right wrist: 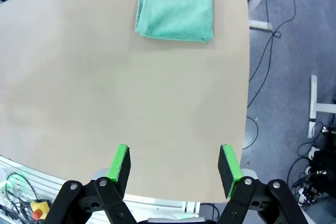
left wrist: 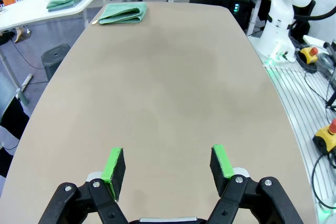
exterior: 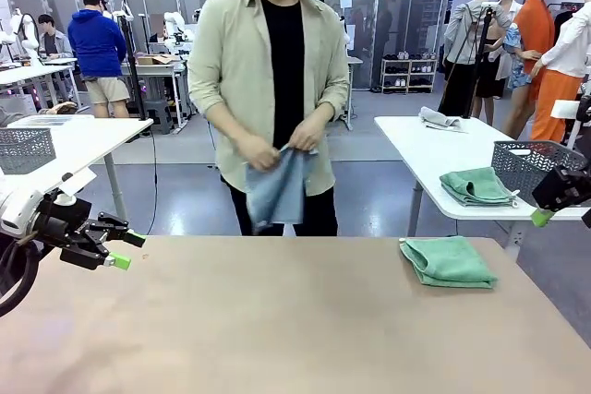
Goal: Fold the towels and place them in the basket.
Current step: When a person lays out a Towel with hook on the table, fold it in half twice.
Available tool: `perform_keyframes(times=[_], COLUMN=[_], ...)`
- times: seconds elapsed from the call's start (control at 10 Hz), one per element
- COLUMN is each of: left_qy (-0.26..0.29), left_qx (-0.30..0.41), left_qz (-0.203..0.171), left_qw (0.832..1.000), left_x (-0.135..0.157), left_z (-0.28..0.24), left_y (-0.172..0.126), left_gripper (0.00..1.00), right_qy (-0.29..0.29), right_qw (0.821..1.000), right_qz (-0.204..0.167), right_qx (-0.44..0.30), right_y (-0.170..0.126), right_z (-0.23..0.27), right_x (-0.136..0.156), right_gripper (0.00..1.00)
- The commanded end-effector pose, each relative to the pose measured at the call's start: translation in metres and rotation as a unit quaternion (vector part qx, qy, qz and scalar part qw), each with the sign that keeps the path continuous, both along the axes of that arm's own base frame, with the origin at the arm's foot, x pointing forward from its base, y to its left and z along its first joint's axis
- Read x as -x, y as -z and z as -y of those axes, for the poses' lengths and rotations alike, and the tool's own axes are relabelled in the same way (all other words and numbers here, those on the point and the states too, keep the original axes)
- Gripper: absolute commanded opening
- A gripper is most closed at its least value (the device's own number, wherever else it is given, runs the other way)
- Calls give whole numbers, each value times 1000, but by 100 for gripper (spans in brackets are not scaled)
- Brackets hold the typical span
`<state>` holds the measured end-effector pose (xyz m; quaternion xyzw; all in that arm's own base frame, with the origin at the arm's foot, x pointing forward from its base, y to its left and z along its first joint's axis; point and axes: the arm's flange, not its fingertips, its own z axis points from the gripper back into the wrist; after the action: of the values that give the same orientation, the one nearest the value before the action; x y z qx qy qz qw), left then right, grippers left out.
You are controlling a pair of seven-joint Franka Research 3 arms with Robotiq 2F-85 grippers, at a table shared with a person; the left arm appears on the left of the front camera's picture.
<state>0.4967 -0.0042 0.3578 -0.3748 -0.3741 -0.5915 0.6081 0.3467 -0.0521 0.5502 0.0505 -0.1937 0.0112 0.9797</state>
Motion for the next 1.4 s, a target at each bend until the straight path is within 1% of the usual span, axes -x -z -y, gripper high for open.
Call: perform_keyframes(times=[0.0,1.3], left_qy=[4,4], left_qx=[1,1], left_qz=[-5,-5], left_qw=[1000,1000], left_x=[1,1], left_z=[-1,-1], left_y=[-2,-2], left_gripper=[83,83], right_qy=[8,8], right_qw=[1000,1000], right_qz=[-1,-1], right_qx=[2,2], right_y=[-1,-1], right_z=[0,0], right_x=[-2,-2], right_gripper=[84,84])
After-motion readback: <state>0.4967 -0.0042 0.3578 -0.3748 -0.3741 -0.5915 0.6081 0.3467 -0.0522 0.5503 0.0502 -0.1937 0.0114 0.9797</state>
